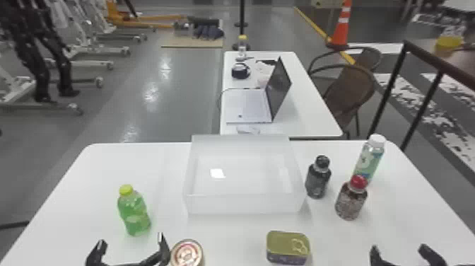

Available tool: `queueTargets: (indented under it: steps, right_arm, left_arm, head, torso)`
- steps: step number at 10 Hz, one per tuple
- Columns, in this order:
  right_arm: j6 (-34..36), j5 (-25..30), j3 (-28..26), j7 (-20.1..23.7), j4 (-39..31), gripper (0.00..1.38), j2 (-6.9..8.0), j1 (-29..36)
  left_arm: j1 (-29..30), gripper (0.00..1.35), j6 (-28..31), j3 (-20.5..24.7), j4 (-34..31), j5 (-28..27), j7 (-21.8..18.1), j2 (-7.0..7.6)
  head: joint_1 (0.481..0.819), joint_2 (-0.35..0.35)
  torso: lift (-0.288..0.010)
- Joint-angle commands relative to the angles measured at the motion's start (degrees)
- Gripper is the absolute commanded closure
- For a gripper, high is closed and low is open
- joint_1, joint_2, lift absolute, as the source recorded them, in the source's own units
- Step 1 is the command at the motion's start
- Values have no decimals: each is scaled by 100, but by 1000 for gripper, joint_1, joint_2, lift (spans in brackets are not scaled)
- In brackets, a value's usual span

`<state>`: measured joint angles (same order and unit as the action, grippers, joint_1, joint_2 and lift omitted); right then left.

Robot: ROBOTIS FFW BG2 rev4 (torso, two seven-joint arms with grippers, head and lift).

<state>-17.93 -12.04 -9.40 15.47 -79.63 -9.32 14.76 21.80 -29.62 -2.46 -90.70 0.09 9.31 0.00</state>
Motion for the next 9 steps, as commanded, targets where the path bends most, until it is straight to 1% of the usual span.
queueTargets:
  steps: [1,9]
  right_arm:
    - [0,0,0,0,0,-2,0,0]
    - [0,0,0,0,0,-2,0,0]
  left_arm:
    - [0,-1,0,0,0,0,0,-9]
    - [0,-1,0,0,0,0,0,-9]
  head:
    - [549,0]
    - [549,0]
  torso:
    - [-100]
    - [-100]
